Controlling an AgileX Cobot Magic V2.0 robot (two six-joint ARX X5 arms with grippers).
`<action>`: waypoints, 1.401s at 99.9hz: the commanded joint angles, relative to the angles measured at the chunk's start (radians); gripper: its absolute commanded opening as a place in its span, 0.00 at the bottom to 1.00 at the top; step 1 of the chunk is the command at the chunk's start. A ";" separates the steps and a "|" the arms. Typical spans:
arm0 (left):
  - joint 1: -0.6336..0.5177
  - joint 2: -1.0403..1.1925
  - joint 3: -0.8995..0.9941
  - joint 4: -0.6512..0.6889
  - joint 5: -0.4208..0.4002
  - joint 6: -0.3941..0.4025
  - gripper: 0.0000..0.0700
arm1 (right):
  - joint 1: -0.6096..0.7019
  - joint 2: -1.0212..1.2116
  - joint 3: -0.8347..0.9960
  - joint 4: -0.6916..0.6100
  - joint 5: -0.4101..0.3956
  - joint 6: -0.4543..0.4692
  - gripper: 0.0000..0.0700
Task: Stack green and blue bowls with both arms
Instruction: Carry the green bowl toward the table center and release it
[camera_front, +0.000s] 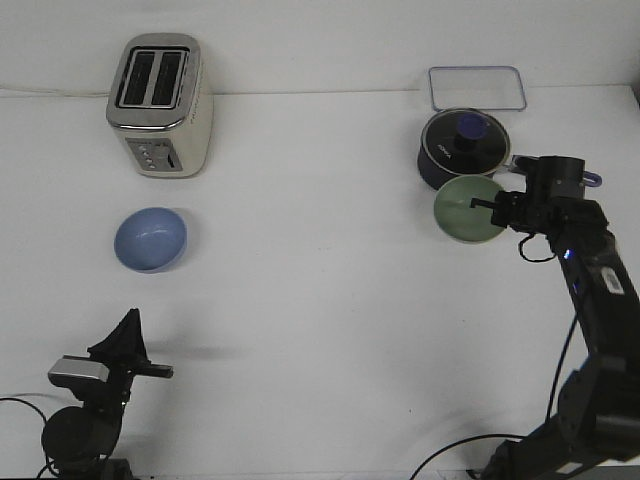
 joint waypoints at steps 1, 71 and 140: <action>0.000 0.000 -0.019 0.010 -0.002 0.005 0.02 | 0.002 -0.093 0.020 -0.016 -0.043 -0.007 0.00; 0.000 0.000 -0.019 0.010 -0.002 0.005 0.02 | 0.605 -0.607 -0.581 0.047 -0.051 0.149 0.00; 0.000 0.000 -0.019 0.011 -0.002 -0.003 0.02 | 0.769 -0.310 -0.655 0.271 -0.002 0.141 0.42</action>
